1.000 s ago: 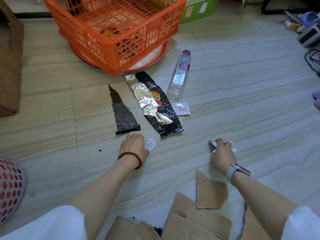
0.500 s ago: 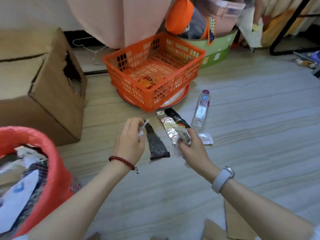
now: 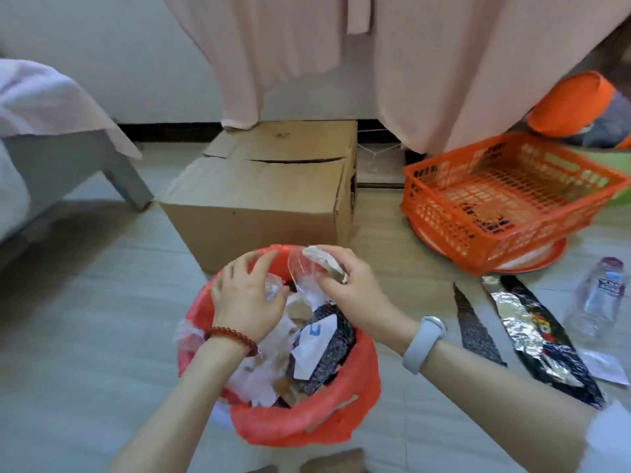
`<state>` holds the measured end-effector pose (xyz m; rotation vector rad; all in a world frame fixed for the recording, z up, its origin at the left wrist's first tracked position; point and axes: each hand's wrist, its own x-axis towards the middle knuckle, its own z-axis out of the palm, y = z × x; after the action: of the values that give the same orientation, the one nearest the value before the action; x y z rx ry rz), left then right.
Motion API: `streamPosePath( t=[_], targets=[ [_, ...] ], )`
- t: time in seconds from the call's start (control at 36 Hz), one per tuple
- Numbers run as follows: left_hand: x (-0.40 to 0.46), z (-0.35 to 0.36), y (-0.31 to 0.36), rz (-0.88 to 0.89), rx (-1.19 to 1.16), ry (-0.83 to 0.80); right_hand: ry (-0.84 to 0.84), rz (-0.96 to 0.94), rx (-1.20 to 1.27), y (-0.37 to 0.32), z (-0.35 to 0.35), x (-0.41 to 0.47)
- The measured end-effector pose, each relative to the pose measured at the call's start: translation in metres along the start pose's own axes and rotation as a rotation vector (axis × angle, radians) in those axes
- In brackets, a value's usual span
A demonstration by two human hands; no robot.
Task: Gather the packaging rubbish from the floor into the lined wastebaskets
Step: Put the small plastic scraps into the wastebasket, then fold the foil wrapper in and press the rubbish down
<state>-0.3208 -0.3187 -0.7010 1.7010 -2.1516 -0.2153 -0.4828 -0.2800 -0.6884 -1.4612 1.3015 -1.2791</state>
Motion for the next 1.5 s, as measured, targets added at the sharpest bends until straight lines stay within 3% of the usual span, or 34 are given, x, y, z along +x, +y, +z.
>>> streamPosePath(
  t=[0.08, 0.19, 0.28, 0.33, 0.39, 0.5, 0.58, 0.67, 0.78, 0.89, 1.03, 1.17, 1.22, 1.36, 1.5],
  targets=[
    [-0.004, -0.008, -0.016, -0.032, -0.054, -0.084, -0.127, 0.092, -0.189, 0.006, 0.016, 0.008],
    [-0.005, -0.015, -0.028, -0.077, -0.208, 0.002, -0.353, 0.144, -0.392, 0.010, 0.013, 0.010],
    [-0.003, -0.010, -0.030, -0.084, -0.248, 0.068, -0.596, 0.208, -0.716, 0.014, 0.004, 0.008],
    [-0.002, -0.006, -0.024, -0.069, -0.252, 0.070, -0.659, 0.133, -0.822, 0.015, -0.001, 0.005],
    [0.000, 0.000, -0.012, -0.037, -0.255, 0.071, -0.563, -0.022, -0.754, 0.012, -0.011, 0.002],
    [0.010, 0.014, 0.033, 0.027, -0.305, 0.116, -0.126, -0.172, -0.507, 0.003, -0.055, -0.003],
    [0.017, 0.033, 0.083, 0.152, -0.325, 0.112, 0.102, -0.050, -0.455, 0.018, -0.107, -0.005],
    [0.020, 0.066, 0.137, 0.293, -0.292, 0.035, 0.222, 0.143, -0.507, 0.057, -0.164, -0.013],
    [0.017, 0.125, 0.197, 0.375, -0.200, -0.249, 0.295, 0.456, -0.653, 0.131, -0.231, -0.047],
    [0.003, 0.198, 0.228, 0.353, -0.096, -0.569, 0.278, 0.693, -0.821, 0.202, -0.279, -0.094],
    [-0.021, 0.277, 0.230, 0.352, 0.013, -0.809, 0.057, 0.690, -1.076, 0.258, -0.312, -0.135],
    [-0.027, 0.318, 0.223, 0.356, 0.099, -0.820, -0.263, 0.763, -1.114, 0.282, -0.327, -0.132],
    [-0.024, 0.328, 0.222, 0.410, 0.144, -0.803, -0.316, 0.787, -1.099, 0.286, -0.327, -0.126],
    [-0.019, 0.345, 0.223, 0.475, 0.264, -0.794, -0.275, 0.698, -1.249, 0.286, -0.320, -0.122],
    [-0.023, 0.345, 0.227, 0.468, 0.211, -0.683, -0.223, 0.605, -1.284, 0.284, -0.307, -0.129]
  ],
)
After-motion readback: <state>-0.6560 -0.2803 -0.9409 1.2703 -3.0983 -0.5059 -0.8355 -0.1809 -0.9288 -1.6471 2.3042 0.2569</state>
